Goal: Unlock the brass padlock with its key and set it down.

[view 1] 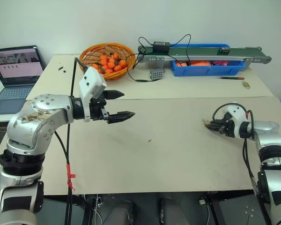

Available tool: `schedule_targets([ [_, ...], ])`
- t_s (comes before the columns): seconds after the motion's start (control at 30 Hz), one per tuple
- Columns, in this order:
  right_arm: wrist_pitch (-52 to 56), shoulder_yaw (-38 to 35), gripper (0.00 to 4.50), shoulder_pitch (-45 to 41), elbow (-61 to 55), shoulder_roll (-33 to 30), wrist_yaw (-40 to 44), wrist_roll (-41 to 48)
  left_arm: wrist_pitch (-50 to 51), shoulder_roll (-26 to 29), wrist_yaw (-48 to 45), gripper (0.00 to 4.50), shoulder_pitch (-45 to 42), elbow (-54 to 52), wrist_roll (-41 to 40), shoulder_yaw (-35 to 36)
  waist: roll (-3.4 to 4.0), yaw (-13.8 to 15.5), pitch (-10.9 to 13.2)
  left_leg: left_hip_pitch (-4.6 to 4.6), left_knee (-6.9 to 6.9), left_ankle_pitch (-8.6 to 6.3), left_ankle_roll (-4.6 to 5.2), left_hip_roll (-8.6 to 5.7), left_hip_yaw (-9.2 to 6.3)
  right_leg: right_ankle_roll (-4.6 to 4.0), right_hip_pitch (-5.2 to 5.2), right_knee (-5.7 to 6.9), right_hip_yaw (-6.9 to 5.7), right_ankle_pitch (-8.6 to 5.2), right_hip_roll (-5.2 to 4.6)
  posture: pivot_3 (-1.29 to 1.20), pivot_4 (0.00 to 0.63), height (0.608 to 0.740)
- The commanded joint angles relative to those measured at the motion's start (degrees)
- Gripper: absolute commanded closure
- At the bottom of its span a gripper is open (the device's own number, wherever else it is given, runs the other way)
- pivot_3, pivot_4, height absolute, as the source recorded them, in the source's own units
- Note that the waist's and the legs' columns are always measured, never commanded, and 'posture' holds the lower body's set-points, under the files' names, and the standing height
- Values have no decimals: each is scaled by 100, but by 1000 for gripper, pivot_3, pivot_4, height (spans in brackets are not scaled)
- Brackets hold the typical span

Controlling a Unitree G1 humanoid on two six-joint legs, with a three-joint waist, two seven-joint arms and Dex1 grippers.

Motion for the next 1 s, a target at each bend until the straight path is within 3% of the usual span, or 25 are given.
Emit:
schedule_targets([
  [0.03,-117,34,3624,-9,-283,-16,37,-46,-186,38,-29,0,-91,-36,-21,192,0,-3,0,0,0,0,0,0,0,0,0,0,0,0,0,0,150,740],
  [0.17,-130,78,3624,77,-951,-147,188,-55,-101,62,-62,0,0,-36,-62,167,0,-7,0,-3,0,0,0,0,0,0,-4,0,0,0,0,0,150,740],
  [0.3,94,174,3624,300,-2835,-375,571,82,-40,18,-43,0,161,189,-97,227,1,-10,0,-6,0,0,0,0,1,0,-11,2,-2,0,1,0,150,740],
  [0.47,493,231,3624,455,-4314,-435,692,186,0,23,-108,0,268,389,-124,184,1,9,0,-3,1,-2,-3,1,1,0,-9,3,-6,0,31,0,150,740],
  [0.73,381,355,3624,777,-5397,-168,364,129,753,-199,83,0,231,593,-607,328,0,39,1,-9,3,-2,-1,2,0,1,-11,1,-3,0,30,0,150,740],
  [1.0,507,514,3624,1405,-6361,256,184,353,1145,40,-226,0,412,470,-863,135,1,17,1,-7,5,-3,-3,4,0,1,-12,5,1,1,33,0,150,740],
])
